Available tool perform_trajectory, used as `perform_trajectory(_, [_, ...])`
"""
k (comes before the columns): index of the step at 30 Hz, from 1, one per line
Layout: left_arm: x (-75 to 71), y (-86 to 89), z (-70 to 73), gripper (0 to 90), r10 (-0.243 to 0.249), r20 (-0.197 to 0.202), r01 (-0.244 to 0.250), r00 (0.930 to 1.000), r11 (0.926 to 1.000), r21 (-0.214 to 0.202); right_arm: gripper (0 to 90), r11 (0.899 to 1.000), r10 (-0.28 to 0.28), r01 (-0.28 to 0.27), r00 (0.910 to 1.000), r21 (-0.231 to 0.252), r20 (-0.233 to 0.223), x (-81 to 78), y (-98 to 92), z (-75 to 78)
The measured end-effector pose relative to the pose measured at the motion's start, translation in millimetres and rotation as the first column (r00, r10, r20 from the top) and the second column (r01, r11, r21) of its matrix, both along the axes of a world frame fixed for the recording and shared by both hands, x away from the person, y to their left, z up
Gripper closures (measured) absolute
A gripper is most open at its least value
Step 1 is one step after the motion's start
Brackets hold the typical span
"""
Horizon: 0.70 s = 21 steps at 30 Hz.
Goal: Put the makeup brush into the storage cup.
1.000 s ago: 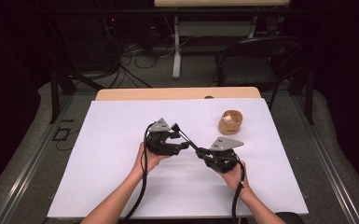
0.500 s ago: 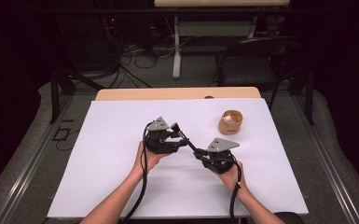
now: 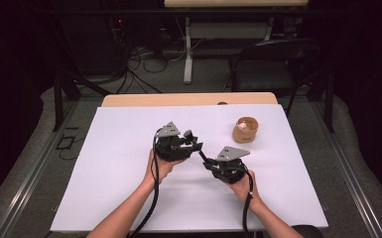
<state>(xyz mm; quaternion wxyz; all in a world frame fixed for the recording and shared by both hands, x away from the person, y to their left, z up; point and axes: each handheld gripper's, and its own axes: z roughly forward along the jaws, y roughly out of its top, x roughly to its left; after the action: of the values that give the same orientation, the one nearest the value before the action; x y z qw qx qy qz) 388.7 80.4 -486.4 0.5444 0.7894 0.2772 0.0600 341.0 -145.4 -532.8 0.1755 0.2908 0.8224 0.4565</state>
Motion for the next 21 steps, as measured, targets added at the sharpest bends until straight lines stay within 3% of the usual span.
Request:
perform_trajectory(8, [-0.8,-2.5,3.4,69.4,-0.013,0.014,0.013,0.9998,0.9999,-0.001,79.0,1.0,0.002,-0.002,0.9999,-0.009,-0.016,5.4,2.0,-1.7])
perform_trajectory(13, [1.3,-4.0,5.7,73.9,-0.047,-0.008,0.047,0.9988,0.9988,-0.015,76.9,1.0,0.006,-0.006,0.9995,-0.001,-0.03,9.4,2.2,-2.8])
perform_trajectory(17, [-0.1,-6.6,10.0,77.2,-0.06,0.01,0.06,0.9982,0.9982,-0.003,62.4,1.0,0.001,0.0,0.9991,0.007,-0.043,11.3,0.6,-3.2])
perform_trajectory(21, [-0.5,-8.8,13.4,77.3,-0.058,0.034,0.057,0.9977,0.9975,0.041,48.8,1.0,-0.017,0.017,0.9987,-0.002,-0.047,11.5,-1.0,-1.1])
